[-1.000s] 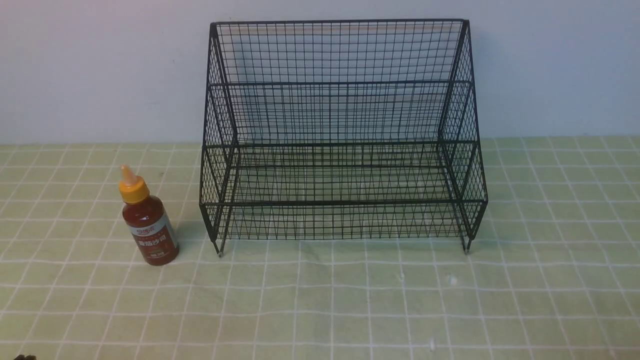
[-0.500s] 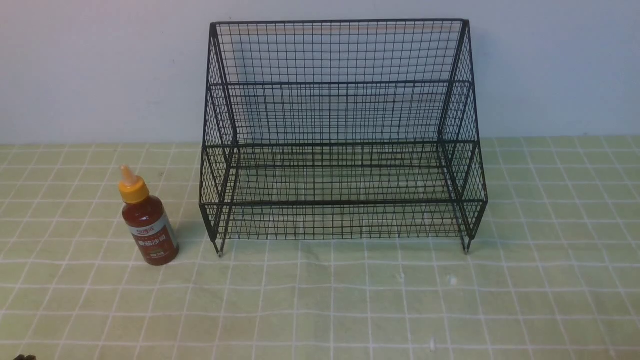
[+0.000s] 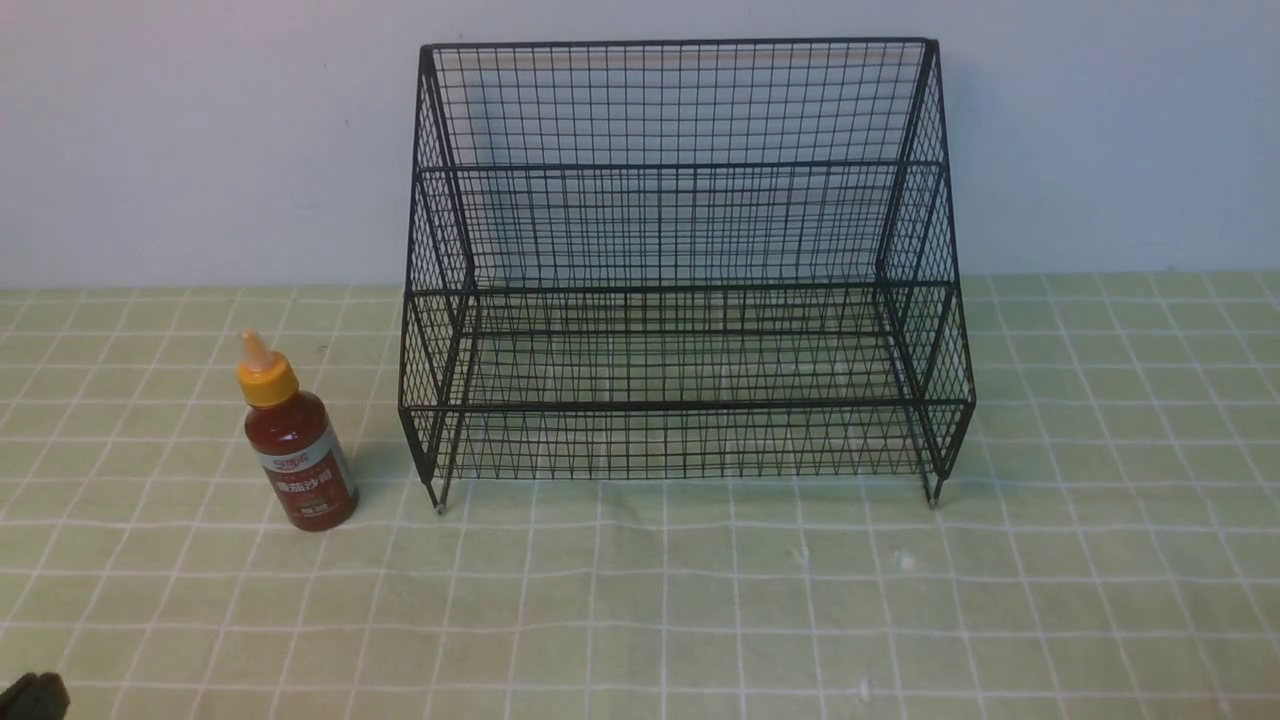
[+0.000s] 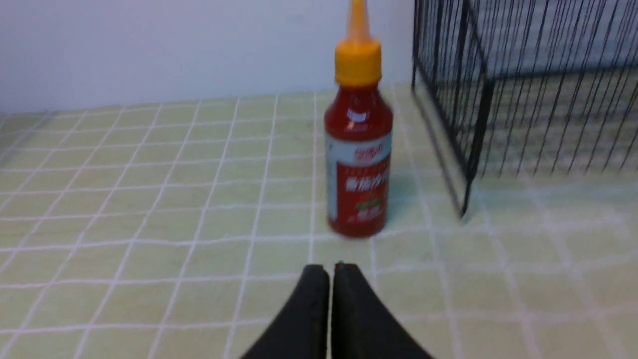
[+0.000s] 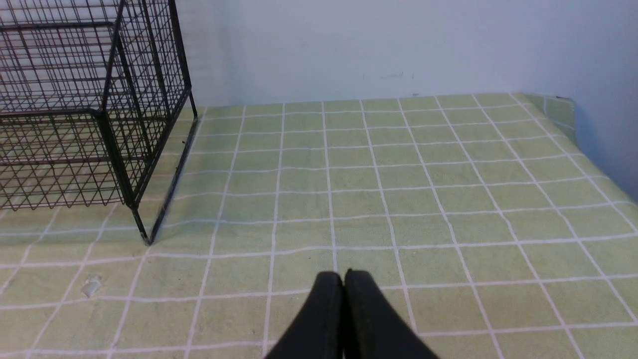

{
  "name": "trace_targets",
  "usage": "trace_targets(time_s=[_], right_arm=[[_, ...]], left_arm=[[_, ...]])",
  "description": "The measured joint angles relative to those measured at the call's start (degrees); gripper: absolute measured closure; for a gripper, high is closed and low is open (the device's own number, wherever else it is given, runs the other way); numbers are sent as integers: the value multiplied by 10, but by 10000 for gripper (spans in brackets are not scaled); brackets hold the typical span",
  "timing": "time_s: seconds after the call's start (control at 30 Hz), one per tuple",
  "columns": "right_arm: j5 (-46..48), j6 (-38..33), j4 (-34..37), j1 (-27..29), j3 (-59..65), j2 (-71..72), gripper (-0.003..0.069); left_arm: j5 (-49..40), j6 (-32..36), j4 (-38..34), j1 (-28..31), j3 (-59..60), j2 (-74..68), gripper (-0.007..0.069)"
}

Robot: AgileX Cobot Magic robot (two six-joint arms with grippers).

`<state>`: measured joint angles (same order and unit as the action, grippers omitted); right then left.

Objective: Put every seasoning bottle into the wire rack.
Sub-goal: Use the left arm to grab the condiment bottle closest to it

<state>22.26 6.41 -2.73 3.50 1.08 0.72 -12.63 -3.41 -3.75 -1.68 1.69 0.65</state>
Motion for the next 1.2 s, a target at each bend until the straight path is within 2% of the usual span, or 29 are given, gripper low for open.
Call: trace_targets(time_s=[0.17,0.33,0.5,0.57,0.67,0.77,0.9,1.07,1.2], right_arm=[[0,0,0,0,0,0,673],[0,0,0,0,0,0,673],[0,0,0,0,0,0,673],[0,0,0,0,0,0,673],[0,0,0,0,0,0,673],[0,0,0,0,0,0,673],[0,0,0,0,0,0,673],[0,0,0,0,0,0,673],[0,0,0,0,0,0,673]], left_arm=[[93,-52,-65,0,0,0,631],[149,-58,-75,0,0,0,631],[256,-58,-76,0,0,-11,631],[254,-58,-79,0,-14,-37,631],[145,-55,-75,0,-86,-112,631],[-1,-38,-55,0,-193,-215,631],[-228,-24,-36,0,-371,-372,631],[-455,7,-32,0,-585,-563,631],[-537,34,-30,0,-695,-671,631]])
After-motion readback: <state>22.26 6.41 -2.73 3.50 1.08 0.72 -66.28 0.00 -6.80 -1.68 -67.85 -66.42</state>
